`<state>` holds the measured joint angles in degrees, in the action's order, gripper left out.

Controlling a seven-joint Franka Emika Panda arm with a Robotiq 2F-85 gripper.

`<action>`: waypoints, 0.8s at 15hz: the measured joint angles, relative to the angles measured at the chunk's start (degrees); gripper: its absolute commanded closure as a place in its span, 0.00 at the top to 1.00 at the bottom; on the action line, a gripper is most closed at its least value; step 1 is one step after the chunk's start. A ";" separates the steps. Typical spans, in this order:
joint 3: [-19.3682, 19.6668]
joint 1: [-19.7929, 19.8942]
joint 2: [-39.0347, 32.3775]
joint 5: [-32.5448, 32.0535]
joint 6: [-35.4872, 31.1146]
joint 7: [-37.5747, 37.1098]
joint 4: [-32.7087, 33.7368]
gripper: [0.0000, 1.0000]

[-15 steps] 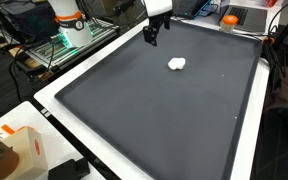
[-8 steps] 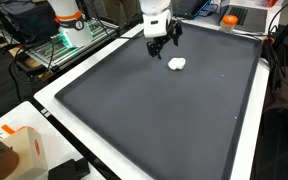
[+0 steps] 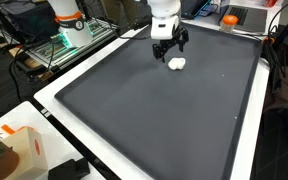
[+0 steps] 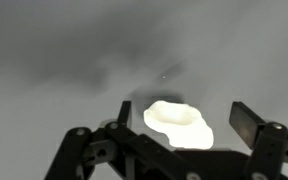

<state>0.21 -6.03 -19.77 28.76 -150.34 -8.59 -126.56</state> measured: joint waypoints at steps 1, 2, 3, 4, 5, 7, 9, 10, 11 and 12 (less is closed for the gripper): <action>-0.04 0.00 -0.68 -0.95 0.00 -1.44 0.44 0.93; -0.08 0.00 -1.35 -1.58 0.00 -2.48 0.86 0.89; -0.13 0.00 -2.01 -2.11 0.00 -3.35 1.38 0.81; -0.16 0.00 -2.70 -2.61 0.00 -4.04 1.98 0.74; -0.16 0.01 -3.38 -2.91 0.00 -4.64 2.61 0.71; -0.14 0.15 -4.72 -3.49 0.00 -5.70 3.98 0.55; -0.07 0.29 -5.83 -4.30 0.00 -6.47 5.19 0.42; -0.04 0.32 -6.06 -4.88 0.01 -7.00 5.50 0.37; -0.04 0.32 -6.10 -5.40 0.03 -7.45 5.68 0.31; -0.04 0.32 -6.12 -5.93 0.03 -7.94 5.81 0.23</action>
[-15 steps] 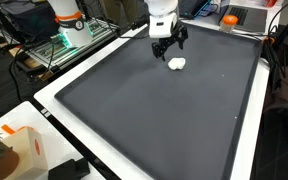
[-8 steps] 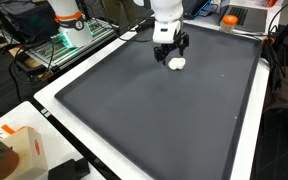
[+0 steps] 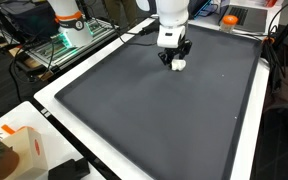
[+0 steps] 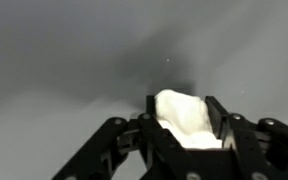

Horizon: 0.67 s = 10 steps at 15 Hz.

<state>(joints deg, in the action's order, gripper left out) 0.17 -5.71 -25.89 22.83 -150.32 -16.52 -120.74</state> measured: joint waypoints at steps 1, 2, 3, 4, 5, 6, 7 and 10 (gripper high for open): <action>0.00 0.00 0.03 -0.57 0.01 -0.40 0.15 0.17; 0.02 0.00 0.12 -1.30 0.03 -0.76 0.27 0.09; 0.12 -0.07 0.25 -2.36 0.03 -1.26 0.38 0.04; 0.32 -0.23 0.40 -3.81 0.04 -1.84 0.51 0.02; 0.74 -0.49 0.56 -5.76 0.01 -2.64 0.72 0.01; 1.44 -0.80 0.66 -7.97 -0.02 -3.38 1.12 0.03; 2.44 -1.23 0.76 -11.03 -0.02 -3.93 1.74 0.04; 5.86 -2.83 1.36 -21.59 0.14 -4.56 3.85 0.02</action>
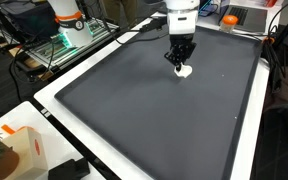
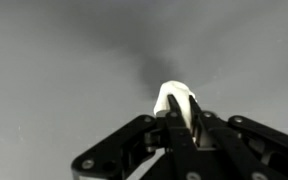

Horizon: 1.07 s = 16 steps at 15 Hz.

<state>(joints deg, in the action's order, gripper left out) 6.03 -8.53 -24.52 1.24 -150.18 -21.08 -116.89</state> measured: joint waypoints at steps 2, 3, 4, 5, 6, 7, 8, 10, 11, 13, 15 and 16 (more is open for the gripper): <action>0.75 -0.45 0.28 -5.01 0.47 0.32 1.42 0.02; 0.72 -0.70 0.23 -6.68 1.08 0.67 2.00 0.14; 0.47 -0.92 0.08 -7.60 1.83 1.29 2.51 0.24; 0.08 -1.10 -0.17 -8.08 2.74 2.13 2.92 0.23; -0.28 -1.28 -0.56 -8.57 3.70 2.68 3.26 0.21; -0.57 -1.44 -1.11 -9.06 4.36 3.15 3.61 0.16; -0.70 -1.61 -1.72 -9.62 4.68 3.26 3.93 0.14; -0.70 -1.97 -3.30 -10.91 5.22 3.26 4.69 0.44; -0.70 -2.05 -4.12 -11.14 5.40 3.26 5.12 0.51; -0.70 -2.16 -5.78 -11.42 6.32 3.38 6.21 0.64; -0.84 -2.14 -6.96 -11.41 7.49 4.13 7.43 0.80; -1.15 -1.96 -7.40 -11.23 7.98 4.83 7.86 0.88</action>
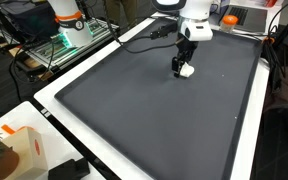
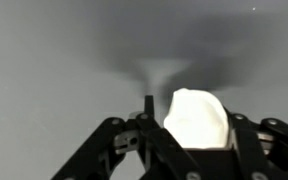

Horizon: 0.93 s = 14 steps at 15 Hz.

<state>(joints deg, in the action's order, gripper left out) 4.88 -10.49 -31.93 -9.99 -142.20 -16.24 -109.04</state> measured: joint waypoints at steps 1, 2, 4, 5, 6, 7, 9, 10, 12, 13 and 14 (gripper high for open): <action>-0.44 0.29 -0.34 0.40 0.31 0.88 0.32 0.95; -0.92 0.62 -0.64 0.65 0.49 1.60 0.58 1.00; -1.47 1.20 -0.83 0.87 0.61 2.18 0.88 1.00; -1.52 1.47 -0.71 0.97 0.68 2.28 0.99 1.00; -1.52 1.78 -0.45 1.08 0.76 2.44 1.06 1.00; -1.52 2.21 0.09 1.20 0.97 2.70 1.08 1.00; -1.68 2.95 1.92 1.70 1.88 3.86 0.81 1.00; -1.97 3.40 3.36 2.35 2.43 5.00 0.42 1.00; -3.09 4.65 7.77 4.20 4.06 8.68 -1.11 1.00; -3.48 5.05 10.46 4.60 6.16 10.30 -1.78 1.00; -3.63 5.16 13.42 4.46 9.95 11.49 -2.09 1.00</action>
<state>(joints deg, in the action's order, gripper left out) 1.25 -5.33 -18.50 -5.54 -132.26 -4.76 -111.13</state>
